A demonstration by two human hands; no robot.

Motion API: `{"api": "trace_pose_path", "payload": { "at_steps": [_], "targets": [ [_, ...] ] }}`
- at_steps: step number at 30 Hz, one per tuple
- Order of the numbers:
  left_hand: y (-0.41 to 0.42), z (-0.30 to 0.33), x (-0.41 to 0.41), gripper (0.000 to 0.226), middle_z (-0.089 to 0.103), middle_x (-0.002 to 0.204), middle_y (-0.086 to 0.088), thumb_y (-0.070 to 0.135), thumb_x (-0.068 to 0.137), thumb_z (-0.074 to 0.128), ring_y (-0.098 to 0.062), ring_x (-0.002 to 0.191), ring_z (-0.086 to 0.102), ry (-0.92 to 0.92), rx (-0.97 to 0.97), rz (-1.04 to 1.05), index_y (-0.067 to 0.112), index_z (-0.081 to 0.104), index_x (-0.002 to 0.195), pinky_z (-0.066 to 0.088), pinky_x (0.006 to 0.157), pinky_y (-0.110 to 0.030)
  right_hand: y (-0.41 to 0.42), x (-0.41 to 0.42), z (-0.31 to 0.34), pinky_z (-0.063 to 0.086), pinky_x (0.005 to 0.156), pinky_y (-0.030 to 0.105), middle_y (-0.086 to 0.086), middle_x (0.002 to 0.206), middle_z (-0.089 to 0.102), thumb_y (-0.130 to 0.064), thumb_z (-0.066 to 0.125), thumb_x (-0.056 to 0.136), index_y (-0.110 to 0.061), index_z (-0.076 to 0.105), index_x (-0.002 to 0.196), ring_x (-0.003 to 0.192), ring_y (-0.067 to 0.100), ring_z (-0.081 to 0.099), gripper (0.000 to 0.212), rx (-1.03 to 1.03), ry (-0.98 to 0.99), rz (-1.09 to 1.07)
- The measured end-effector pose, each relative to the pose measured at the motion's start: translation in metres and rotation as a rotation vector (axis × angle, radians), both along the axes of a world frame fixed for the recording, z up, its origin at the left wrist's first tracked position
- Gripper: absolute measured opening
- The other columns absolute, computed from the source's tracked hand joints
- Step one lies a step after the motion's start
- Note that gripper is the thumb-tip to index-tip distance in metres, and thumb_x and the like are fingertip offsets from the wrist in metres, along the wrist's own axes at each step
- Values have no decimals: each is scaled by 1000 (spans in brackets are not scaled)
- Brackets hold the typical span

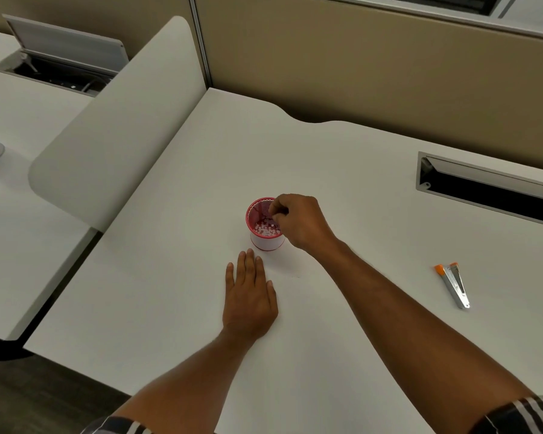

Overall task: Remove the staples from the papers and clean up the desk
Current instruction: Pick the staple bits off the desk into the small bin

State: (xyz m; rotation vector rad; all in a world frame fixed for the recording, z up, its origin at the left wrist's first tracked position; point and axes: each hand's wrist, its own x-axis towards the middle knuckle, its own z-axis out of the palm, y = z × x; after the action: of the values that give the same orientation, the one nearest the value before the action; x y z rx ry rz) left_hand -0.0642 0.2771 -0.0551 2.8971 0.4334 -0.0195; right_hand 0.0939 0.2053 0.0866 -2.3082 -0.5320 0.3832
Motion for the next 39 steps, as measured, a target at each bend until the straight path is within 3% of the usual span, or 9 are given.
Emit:
{"api": "trace_pose_path", "payload": {
  "at_steps": [10, 14, 17, 21, 23, 27, 34, 39],
  "targets": [
    [0, 0, 0, 63, 23, 162, -19, 34, 99, 26, -31, 153, 15, 10, -6, -3, 1, 27, 152, 15, 123, -53, -9, 1, 4, 54, 87, 25, 4, 108, 71, 1, 59, 89, -11, 73, 102, 100, 16, 64, 22, 77, 47, -26],
    [0, 1, 0, 62, 27, 160, -22, 32, 98, 31, -34, 151, 20, -4, -2, -10, -2, 32, 150, 17, 122, -55, -36, 0, -4, 53, 75, 18, -2, 89, 75, -2, 65, 84, -14, 76, 91, 82, 10, 70, 18, 239, 150, -218],
    [0, 0, 0, 61, 29, 159, -23, 30, 97, 33, -35, 150, 22, -7, -1, -9, -3, 34, 149, 17, 122, -55, -61, -17, -35, 52, 74, 22, 0, 86, 75, -5, 65, 83, -14, 76, 88, 81, 15, 70, 14, 75, 157, -293],
    [0, 0, 1, 61, 28, 159, -23, 30, 98, 34, -35, 151, 20, -14, 6, -8, -3, 33, 149, 16, 122, -55, -80, -56, -79, 46, 74, 28, 13, 102, 67, -16, 62, 88, -6, 68, 100, 96, 31, 63, 17, -352, 43, -113],
    [0, -1, 0, 62, 27, 160, -22, 31, 98, 32, -34, 151, 19, -8, 9, -6, -2, 32, 150, 16, 122, -54, -77, -77, -92, 45, 80, 32, 13, 109, 58, -17, 61, 89, -4, 60, 108, 101, 30, 57, 23, -407, -7, -52],
    [0, 0, 1, 63, 25, 161, -20, 34, 98, 28, -33, 152, 17, 18, 23, 0, 0, 30, 151, 17, 123, -54, -56, -93, -99, 49, 86, 32, 10, 115, 56, -9, 61, 90, -7, 54, 118, 105, 24, 55, 29, -262, -19, -93],
    [0, 1, 0, 63, 24, 161, -20, 33, 98, 26, -33, 152, 16, 22, 14, 1, -1, 29, 151, 17, 122, -54, -56, -61, -92, 45, 84, 22, 4, 106, 64, -2, 61, 87, -9, 60, 109, 96, 17, 61, 23, 52, 87, -314],
    [0, 0, 1, 63, 25, 161, -21, 33, 98, 29, -33, 152, 18, 15, 11, -1, -1, 30, 151, 18, 122, -55, -82, -61, -96, 38, 104, 31, 13, 127, 61, 1, 51, 92, -3, 59, 124, 119, 28, 55, 34, -107, -78, -290]
  ]
}}
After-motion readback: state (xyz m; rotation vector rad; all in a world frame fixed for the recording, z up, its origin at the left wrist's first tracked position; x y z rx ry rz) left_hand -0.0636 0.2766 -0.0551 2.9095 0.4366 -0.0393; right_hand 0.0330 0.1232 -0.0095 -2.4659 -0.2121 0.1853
